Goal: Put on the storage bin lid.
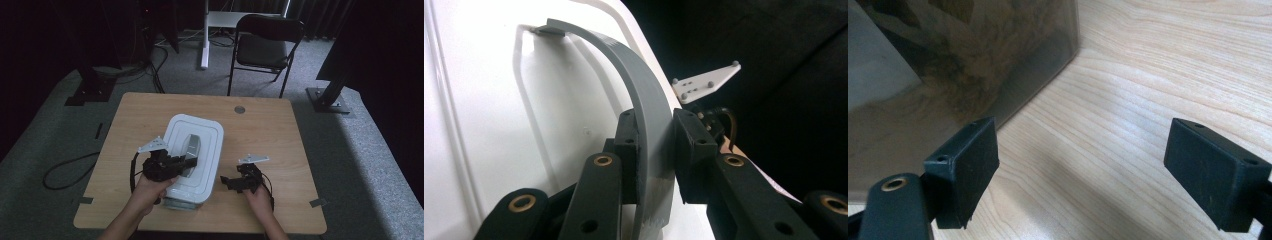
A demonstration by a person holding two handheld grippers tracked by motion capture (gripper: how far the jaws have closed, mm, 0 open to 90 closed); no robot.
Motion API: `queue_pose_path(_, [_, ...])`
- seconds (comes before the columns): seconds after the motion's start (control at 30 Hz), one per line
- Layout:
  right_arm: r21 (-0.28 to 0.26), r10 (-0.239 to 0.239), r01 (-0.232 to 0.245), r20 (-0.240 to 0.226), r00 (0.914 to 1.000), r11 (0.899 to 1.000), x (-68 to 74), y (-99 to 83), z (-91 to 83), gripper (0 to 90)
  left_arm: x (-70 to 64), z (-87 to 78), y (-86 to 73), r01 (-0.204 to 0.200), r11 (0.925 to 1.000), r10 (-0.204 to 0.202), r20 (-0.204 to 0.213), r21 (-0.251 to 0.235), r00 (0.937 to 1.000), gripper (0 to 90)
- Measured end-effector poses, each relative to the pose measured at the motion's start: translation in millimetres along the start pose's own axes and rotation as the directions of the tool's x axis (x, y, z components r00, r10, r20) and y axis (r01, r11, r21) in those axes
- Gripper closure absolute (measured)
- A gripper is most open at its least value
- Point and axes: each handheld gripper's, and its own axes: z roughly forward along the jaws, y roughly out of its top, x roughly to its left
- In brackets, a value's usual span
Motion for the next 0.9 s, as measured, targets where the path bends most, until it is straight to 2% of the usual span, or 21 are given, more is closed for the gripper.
queue_pose_path(0.17, [0.008,0.000,0.000,0.007,1.0000,1.000,-0.9,-0.9,0.6,13.5,7.0,10.3,-5.4,0.025,0.9993,-0.024,-0.044,0.027,0.9987,75.7])
queue_pose_path(0.37, [0.003,0.008,-0.008,0.013,0.9999,1.000,-3.6,-1.2,-1.0,13.6,19.0,8.1,-12.8,0.074,0.9969,-0.072,-0.063,0.026,0.9954,75.0])
queue_pose_path(0.47, [0.003,0.007,-0.008,0.014,0.9999,1.000,-3.8,-1.4,-0.9,13.6,26.9,11.9,-16.8,0.109,0.9933,-0.106,-0.076,0.039,0.9915,72.7])
queue_pose_path(0.57, [0.003,0.006,-0.006,0.016,0.9998,1.000,-4.1,-2.0,-0.7,13.5,26.7,11.1,-16.3,0.098,0.9946,-0.095,-0.079,0.035,0.9924,72.4])
queue_pose_path(0.63, [0.005,0.009,-0.009,0.019,0.9998,1.000,-4.7,-2.4,-0.3,13.5,23.6,14.5,-16.7,0.079,0.9954,-0.074,-0.092,0.055,0.9931,72.5])
queue_pose_path(0.77, [0.012,0.011,-0.012,0.019,0.9998,1.000,-5.0,-3.0,0.8,13.6,22.5,16.4,-16.5,0.079,0.9942,-0.072,-0.099,0.072,0.9925,72.5])
queue_pose_path(0.83, [0.012,0.010,-0.011,0.018,0.9998,1.000,-4.9,-3.6,1.5,13.6,18.1,21.0,-15.7,0.047,0.9935,-0.032,-0.142,0.104,0.9893,72.3])
queue_pose_path(0.9, [0.015,0.010,-0.010,0.017,0.9998,1.000,-4.5,-3.6,2.3,13.5,19.0,23.6,-14.3,0.048,0.9901,-0.029,-0.145,0.132,0.9890,71.7])
